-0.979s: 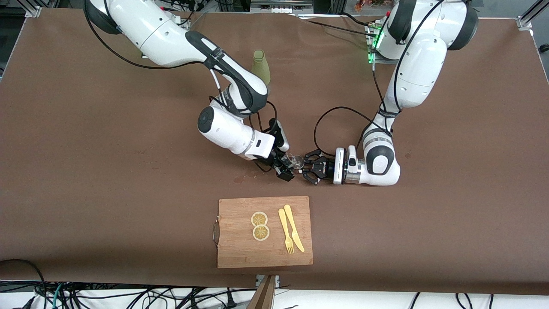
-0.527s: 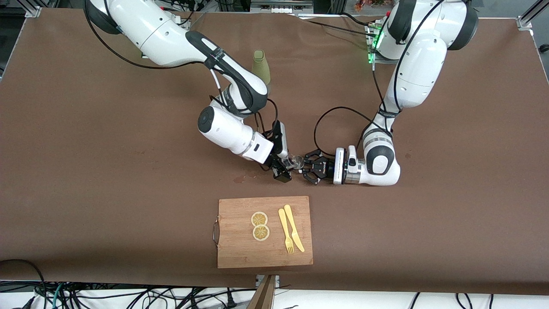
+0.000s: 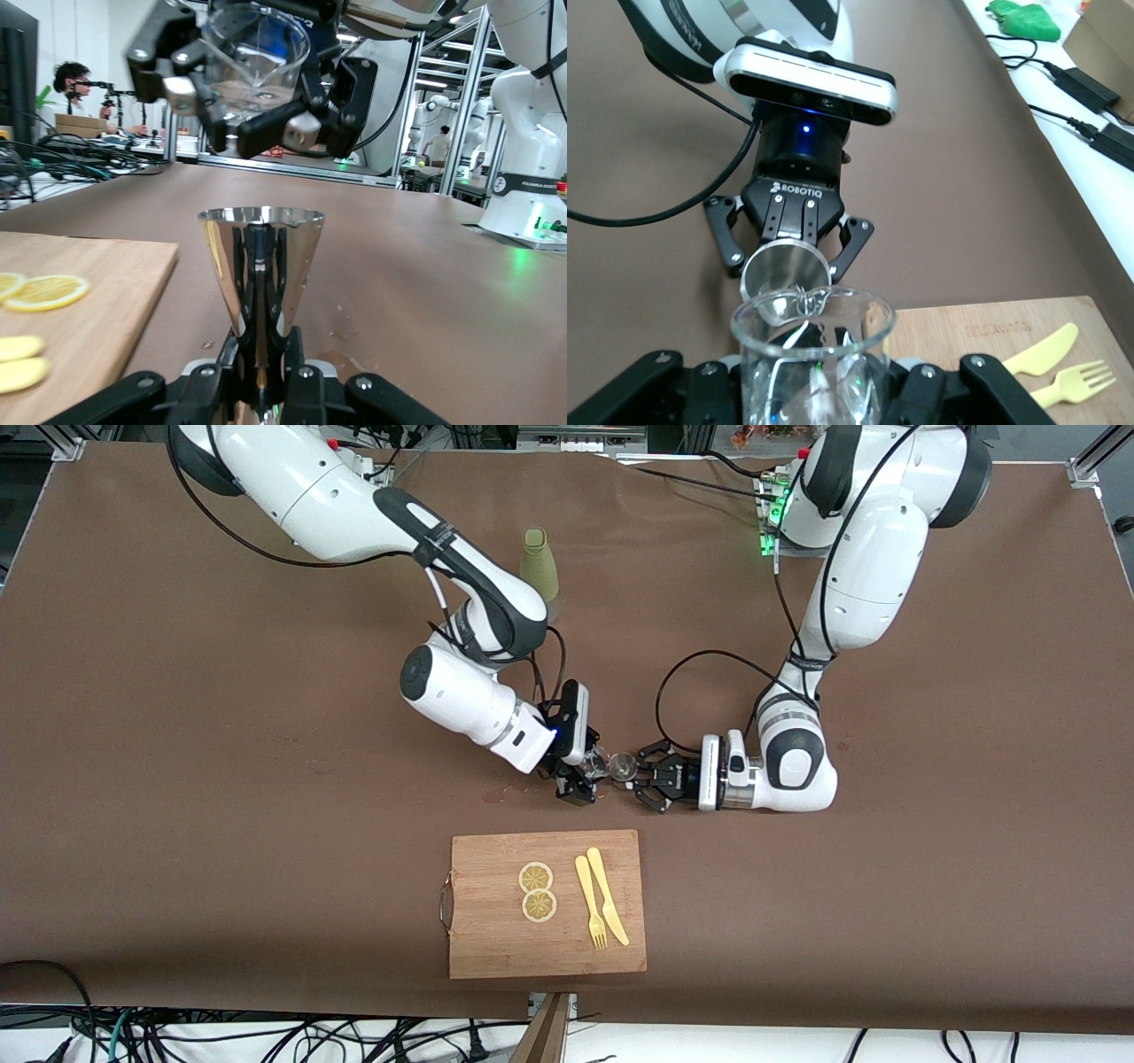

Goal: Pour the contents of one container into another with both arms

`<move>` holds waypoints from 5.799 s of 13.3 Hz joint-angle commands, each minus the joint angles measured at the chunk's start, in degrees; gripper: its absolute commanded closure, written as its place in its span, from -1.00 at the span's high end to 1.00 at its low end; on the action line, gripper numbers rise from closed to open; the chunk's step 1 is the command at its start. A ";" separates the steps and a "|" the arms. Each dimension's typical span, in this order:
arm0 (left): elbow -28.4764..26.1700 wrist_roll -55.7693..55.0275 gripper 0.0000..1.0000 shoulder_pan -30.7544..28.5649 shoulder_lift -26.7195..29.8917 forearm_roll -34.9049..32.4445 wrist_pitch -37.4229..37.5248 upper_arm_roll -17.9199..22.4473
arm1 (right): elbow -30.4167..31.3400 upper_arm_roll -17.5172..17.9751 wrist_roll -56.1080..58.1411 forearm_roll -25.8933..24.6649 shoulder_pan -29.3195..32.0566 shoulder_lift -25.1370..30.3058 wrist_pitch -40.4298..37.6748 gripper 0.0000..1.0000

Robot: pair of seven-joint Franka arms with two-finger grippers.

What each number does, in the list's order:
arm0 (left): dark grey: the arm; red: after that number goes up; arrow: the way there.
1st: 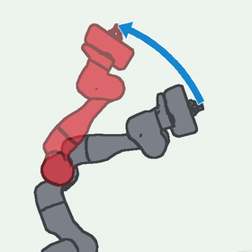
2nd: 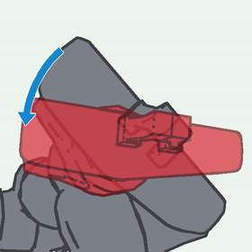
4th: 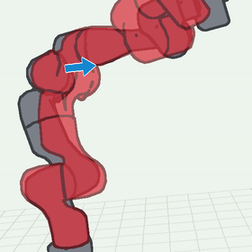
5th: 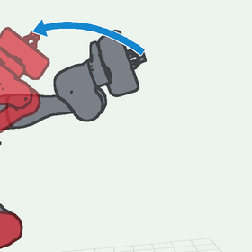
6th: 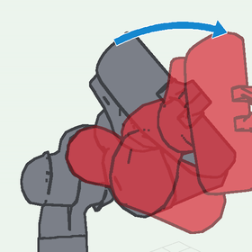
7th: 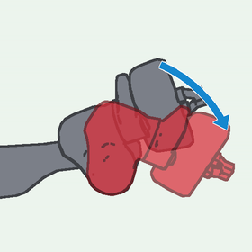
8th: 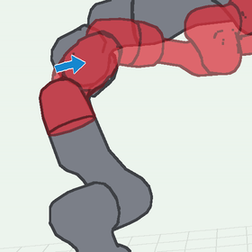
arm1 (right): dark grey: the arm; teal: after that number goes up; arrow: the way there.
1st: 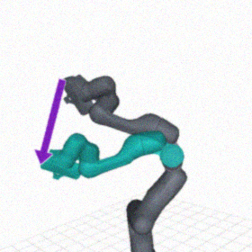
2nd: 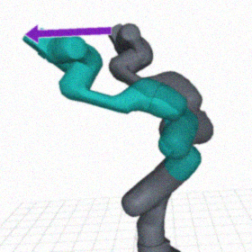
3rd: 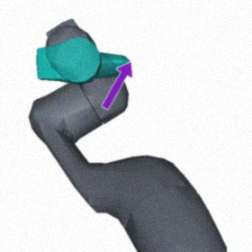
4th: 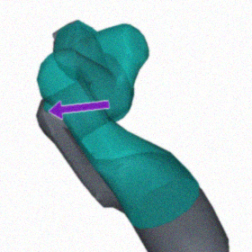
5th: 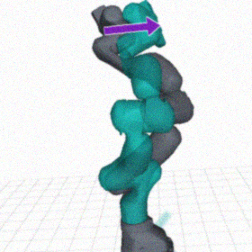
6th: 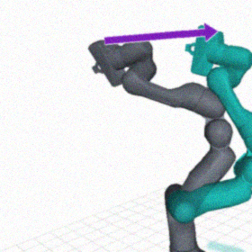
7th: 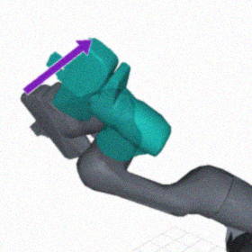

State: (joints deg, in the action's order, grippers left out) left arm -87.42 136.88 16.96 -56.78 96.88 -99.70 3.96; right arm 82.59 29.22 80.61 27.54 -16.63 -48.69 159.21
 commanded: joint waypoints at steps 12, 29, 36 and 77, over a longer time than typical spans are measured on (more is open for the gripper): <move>-0.29 7.43 -1.00 -17.47 0.27 -16.88 25.07 9.22 | 2.13 1.05 33.86 22.43 31.22 2.01 -46.49 -1.00; -1.52 27.21 -1.00 -31.98 -4.04 -37.72 34.84 10.11 | 17.16 -33.43 73.89 45.56 31.04 -4.66 -68.60 -1.00; 0.05 17.41 1.00 -31.99 -3.16 -37.64 33.35 10.98 | 19.45 -35.37 73.73 48.04 30.69 -3.96 -68.42 1.00; 14.91 -133.88 1.00 -15.03 42.90 -94.06 23.76 -1.58 | 5.74 -34.32 -73.12 -30.36 15.84 45.43 -79.50 1.00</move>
State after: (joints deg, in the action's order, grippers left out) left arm -73.01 7.17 1.80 -14.32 5.10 -77.49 3.53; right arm 90.22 -5.15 9.41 -2.25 -0.92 -2.93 80.55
